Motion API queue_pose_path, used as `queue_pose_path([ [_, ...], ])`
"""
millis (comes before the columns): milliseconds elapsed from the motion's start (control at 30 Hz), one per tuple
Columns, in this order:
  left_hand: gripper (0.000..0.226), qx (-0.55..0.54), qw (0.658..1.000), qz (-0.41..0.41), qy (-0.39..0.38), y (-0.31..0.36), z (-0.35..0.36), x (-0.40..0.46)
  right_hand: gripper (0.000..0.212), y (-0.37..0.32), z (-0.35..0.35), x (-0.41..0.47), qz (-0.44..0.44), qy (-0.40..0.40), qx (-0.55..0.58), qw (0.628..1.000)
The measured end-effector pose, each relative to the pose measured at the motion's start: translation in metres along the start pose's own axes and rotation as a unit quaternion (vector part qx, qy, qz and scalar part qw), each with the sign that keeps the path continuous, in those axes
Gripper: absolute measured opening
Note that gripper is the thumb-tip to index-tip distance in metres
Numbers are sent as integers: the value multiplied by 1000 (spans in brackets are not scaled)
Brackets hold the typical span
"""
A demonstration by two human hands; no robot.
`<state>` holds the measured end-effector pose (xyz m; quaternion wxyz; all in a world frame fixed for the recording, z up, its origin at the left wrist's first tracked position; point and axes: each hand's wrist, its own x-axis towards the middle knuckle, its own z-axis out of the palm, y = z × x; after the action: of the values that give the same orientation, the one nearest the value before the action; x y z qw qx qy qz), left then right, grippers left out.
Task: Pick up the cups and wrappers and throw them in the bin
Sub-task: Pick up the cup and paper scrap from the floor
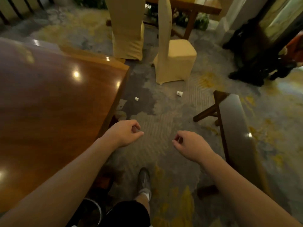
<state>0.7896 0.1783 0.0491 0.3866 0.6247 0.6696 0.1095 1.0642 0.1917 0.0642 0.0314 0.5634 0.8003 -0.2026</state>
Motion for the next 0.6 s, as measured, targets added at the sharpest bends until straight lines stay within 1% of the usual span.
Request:
queue_pose_path([
  [133, 27, -28, 1000, -2, 13, 11, -22, 114, 16, 43, -40, 96, 24, -4, -5, 1000],
  [333, 28, -19, 999, -26, -26, 44, -68, 259, 18, 86, -108, 228, 37, -13, 4, 999],
  [467, 28, -6, 999, -39, -15, 54, -92, 347, 18, 118, -133, 316, 32, -28, 7, 999],
  [600, 30, 1, 997, -78, -3, 51, -103, 445, 18, 160, -144, 420, 12, -53, 12, 998],
])
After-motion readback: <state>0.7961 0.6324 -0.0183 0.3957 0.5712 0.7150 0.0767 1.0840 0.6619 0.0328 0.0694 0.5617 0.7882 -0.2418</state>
